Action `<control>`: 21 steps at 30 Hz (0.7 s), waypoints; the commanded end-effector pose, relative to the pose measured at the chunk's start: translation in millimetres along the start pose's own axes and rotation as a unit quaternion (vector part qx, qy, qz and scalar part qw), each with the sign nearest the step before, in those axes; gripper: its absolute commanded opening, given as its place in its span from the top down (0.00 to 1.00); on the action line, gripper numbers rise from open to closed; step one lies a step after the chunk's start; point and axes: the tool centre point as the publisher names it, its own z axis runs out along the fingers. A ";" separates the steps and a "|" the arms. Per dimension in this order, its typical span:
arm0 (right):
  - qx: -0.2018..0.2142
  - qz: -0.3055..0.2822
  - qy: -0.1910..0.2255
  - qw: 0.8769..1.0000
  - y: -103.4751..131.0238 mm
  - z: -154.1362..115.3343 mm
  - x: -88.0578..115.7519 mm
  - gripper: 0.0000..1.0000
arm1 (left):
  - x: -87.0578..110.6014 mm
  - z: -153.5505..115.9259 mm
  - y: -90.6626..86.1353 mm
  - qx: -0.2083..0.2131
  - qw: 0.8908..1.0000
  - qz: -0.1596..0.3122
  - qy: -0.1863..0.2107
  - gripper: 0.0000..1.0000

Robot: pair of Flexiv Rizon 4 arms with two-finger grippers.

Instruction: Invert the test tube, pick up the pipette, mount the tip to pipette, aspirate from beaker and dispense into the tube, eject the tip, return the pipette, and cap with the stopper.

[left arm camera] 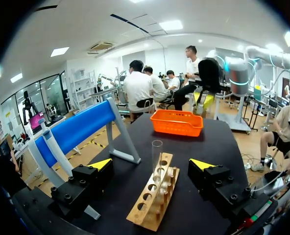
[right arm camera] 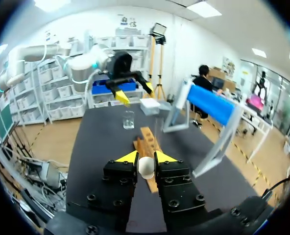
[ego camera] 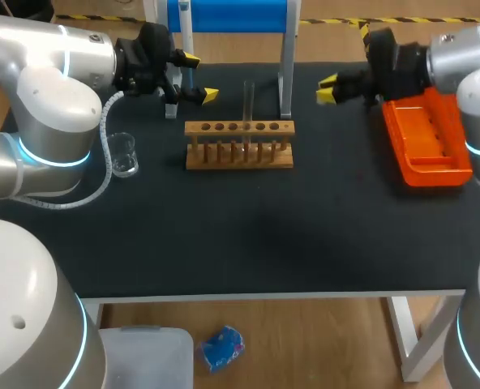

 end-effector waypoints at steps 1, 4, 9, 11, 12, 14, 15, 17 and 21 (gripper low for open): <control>0.003 -0.025 0.021 0.999 22.7 2.7 -6.6 1.00 | 0.3 0.2 1.1 0.002 1.000 0.001 -0.001 0.00; 0.005 -0.043 0.028 0.999 35.0 7.3 -7.4 1.00 | 0.3 0.2 1.1 0.002 1.000 0.001 -0.001 0.00; 0.006 -0.055 0.053 0.997 50.8 16.6 -7.1 1.00 | 0.3 0.2 1.1 0.002 1.000 0.001 -0.001 0.00; 0.009 -0.068 0.063 0.996 55.5 20.6 -5.5 1.00 | 0.3 0.2 1.1 0.002 1.000 0.001 -0.001 0.00; 0.009 -0.067 0.065 0.996 57.3 22.9 -4.9 1.00 | 0.3 0.2 1.1 0.002 1.000 0.001 -0.001 0.00; 0.008 -0.075 0.070 0.995 60.8 27.2 -3.9 1.00 | 0.3 0.2 1.1 0.002 1.000 0.001 -0.001 0.00; 0.008 -0.077 0.071 0.995 62.1 29.4 -3.2 1.00 | 0.3 0.2 1.1 0.002 1.000 0.001 -0.001 0.00; 0.004 -0.073 0.077 0.994 63.9 33.7 -2.8 1.00 | 0.3 0.2 1.1 0.002 1.000 0.001 -0.001 0.00; 0.001 -0.078 0.082 0.994 65.8 42.7 -3.5 1.00 | 0.3 0.2 1.1 0.002 1.000 0.001 -0.001 0.00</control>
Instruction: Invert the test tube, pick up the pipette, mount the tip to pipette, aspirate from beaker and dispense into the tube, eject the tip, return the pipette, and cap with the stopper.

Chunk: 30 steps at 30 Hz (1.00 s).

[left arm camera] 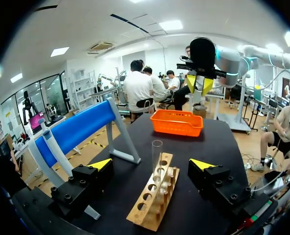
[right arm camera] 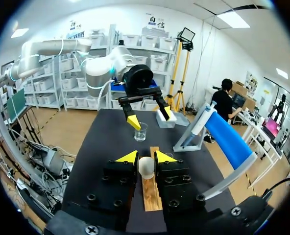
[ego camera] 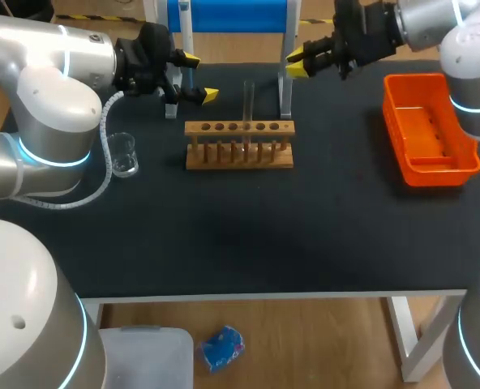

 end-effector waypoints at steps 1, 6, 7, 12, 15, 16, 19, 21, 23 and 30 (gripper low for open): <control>-0.002 -0.002 0.006 1.000 0.2 11.5 -8.3 1.00 | 0.3 0.1 1.2 0.002 1.000 0.001 -0.001 0.00; -0.010 -0.007 0.010 1.000 0.0 21.1 -13.0 1.00 | 0.3 0.1 1.2 0.002 1.000 0.001 -0.001 0.00; -0.009 -0.010 0.009 1.000 -0.4 22.9 -14.0 1.00 | 0.3 0.1 1.2 0.002 1.000 0.001 -0.001 0.00; -0.007 -0.014 0.010 1.000 -1.6 31.0 -19.9 1.00 | 0.3 0.1 1.2 0.002 1.000 0.001 -0.001 0.00; -0.008 -0.015 0.011 1.000 -1.5 31.7 -20.3 1.00 | 0.3 0.1 1.2 0.002 1.000 0.001 -0.001 0.00; -0.008 -0.015 0.011 1.000 -1.5 31.7 -20.3 1.00 | 0.3 0.1 1.2 0.002 1.000 0.001 -0.001 0.00; -0.008 -0.015 0.011 1.000 -1.5 31.7 -20.3 1.00 | 0.3 0.1 1.2 0.002 1.000 0.001 -0.001 0.00; -0.008 -0.015 0.011 1.000 -1.5 31.7 -20.3 1.00 | 0.3 0.1 1.2 0.002 1.000 0.001 -0.001 0.00; -0.008 -0.015 0.011 1.000 -1.5 31.7 -20.3 1.00 | 0.3 0.1 1.2 0.002 1.000 0.001 -0.001 0.00; -0.008 -0.015 0.011 1.000 -1.5 31.7 -20.3 1.00 | 0.3 0.1 1.2 0.002 1.000 0.001 -0.001 0.00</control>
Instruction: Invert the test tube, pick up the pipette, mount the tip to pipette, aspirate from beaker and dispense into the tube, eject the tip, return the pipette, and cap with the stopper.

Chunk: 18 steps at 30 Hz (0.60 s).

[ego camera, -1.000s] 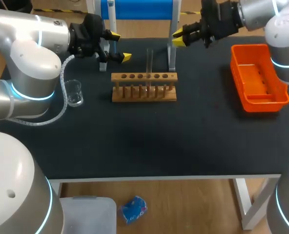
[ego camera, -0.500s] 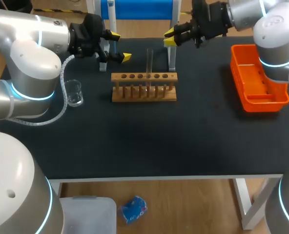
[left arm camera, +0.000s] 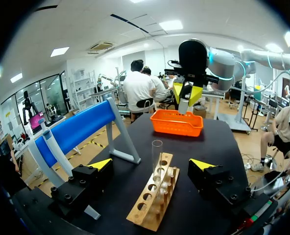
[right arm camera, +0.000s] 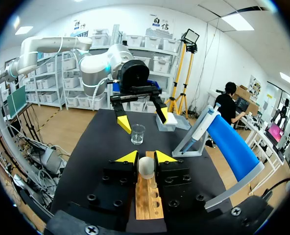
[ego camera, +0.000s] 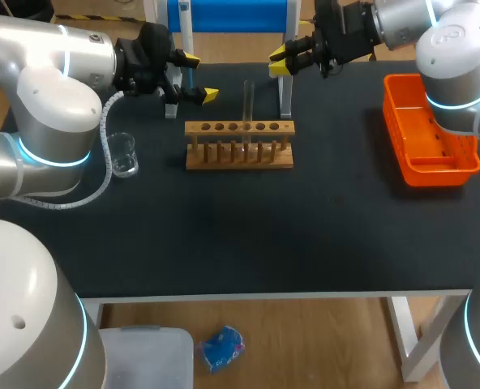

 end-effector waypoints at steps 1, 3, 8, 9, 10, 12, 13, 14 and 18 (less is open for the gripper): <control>0.001 0.000 0.001 1.000 0.3 -0.8 0.0 1.00 | 0.3 0.2 1.1 0.002 1.000 0.001 -0.001 0.00; 0.001 0.000 0.001 1.000 0.3 -0.8 0.0 1.00 | 0.3 0.2 1.1 0.002 1.000 0.001 -0.001 0.00; -0.005 -0.005 0.007 1.000 0.4 8.5 -5.2 1.00 | 0.3 0.2 1.1 0.002 1.000 0.001 -0.001 0.00; -0.005 -0.005 0.008 1.000 0.0 10.4 -6.9 1.00 | 0.3 0.2 1.1 0.002 1.000 0.001 -0.001 0.00; -0.004 -0.005 0.008 1.000 -0.6 12.4 -8.3 1.00 | 0.3 0.2 1.1 0.002 1.000 0.001 -0.001 0.00; -0.004 -0.004 0.008 1.000 -2.3 16.2 -11.6 1.00 | 0.3 0.2 1.1 0.002 1.000 0.001 -0.001 0.00; -0.004 -0.004 0.008 1.000 -3.3 17.9 -12.8 1.00 | 0.3 0.2 1.1 0.002 1.000 0.001 -0.001 0.00; -0.004 -0.004 0.008 1.000 -4.2 19.3 -14.1 1.00 | 0.3 0.2 1.1 0.002 1.000 0.001 -0.001 0.00; -0.001 0.001 0.006 1.000 -6.9 26.2 -20.0 1.00 | 0.3 0.2 1.1 0.002 1.000 0.001 -0.001 0.00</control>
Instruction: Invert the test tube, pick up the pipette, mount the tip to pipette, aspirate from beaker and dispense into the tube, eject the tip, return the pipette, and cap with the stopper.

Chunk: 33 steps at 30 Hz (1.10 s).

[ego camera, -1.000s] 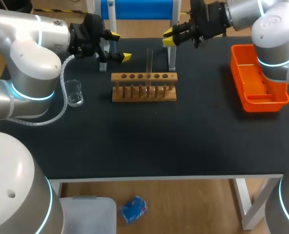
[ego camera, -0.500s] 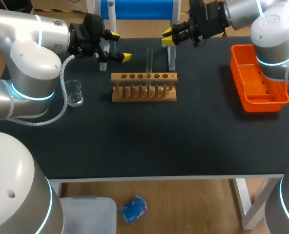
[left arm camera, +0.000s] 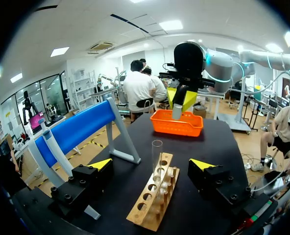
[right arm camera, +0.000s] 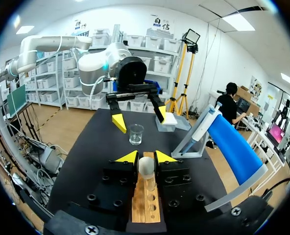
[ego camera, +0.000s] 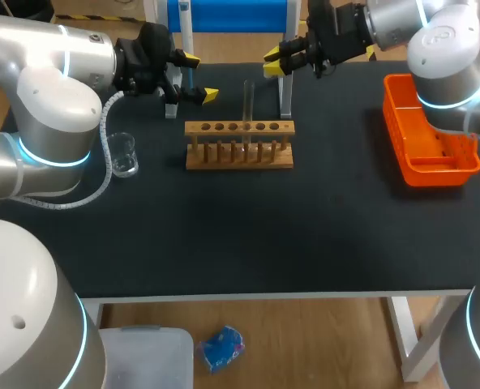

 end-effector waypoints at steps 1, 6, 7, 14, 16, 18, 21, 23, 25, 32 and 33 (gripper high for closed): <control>0.001 0.005 0.004 1.000 -2.3 12.4 -10.3 1.00 | 0.3 0.2 1.1 0.002 1.000 0.001 -0.001 0.00; 0.006 0.020 0.008 1.000 -5.0 22.6 -14.9 1.00 | 0.3 0.2 1.1 0.002 1.000 0.001 -0.001 0.00; 0.002 0.026 0.011 1.000 -5.6 24.5 -15.7 1.00 | 0.3 0.2 1.1 0.002 1.000 0.001 -0.001 0.00; 0.006 0.044 0.019 0.999 -6.9 31.5 -19.9 1.00 | 0.3 0.2 1.1 0.002 1.000 0.001 -0.001 0.00; 0.007 0.045 0.018 0.999 -6.6 32.0 -20.0 1.00 | 0.3 0.2 1.1 0.002 1.000 0.001 -0.001 0.00; 0.008 0.046 0.018 0.999 -6.3 32.7 -19.9 1.00 | 0.3 0.2 1.1 0.002 1.000 0.001 -0.001 0.00; 0.008 0.049 0.020 0.999 -6.9 34.6 -19.2 1.00 | 0.3 0.2 1.1 0.002 1.000 0.001 -0.001 0.00; 0.008 0.051 0.020 0.998 -7.4 36.2 -18.1 1.00 | 0.3 0.2 1.1 0.002 1.000 0.001 -0.001 0.00; 0.008 0.052 0.022 0.998 -8.2 37.7 -16.6 1.00 | 0.3 0.2 1.1 0.002 1.000 0.001 -0.001 0.00; 0.011 0.055 0.023 0.998 -11.8 40.2 -14.7 1.00 | 0.3 0.2 1.1 0.002 1.000 0.001 -0.001 0.00; 0.011 0.055 0.024 0.998 -12.0 40.3 -14.6 1.00 | 0.3 0.2 1.1 0.002 1.000 0.001 -0.001 0.00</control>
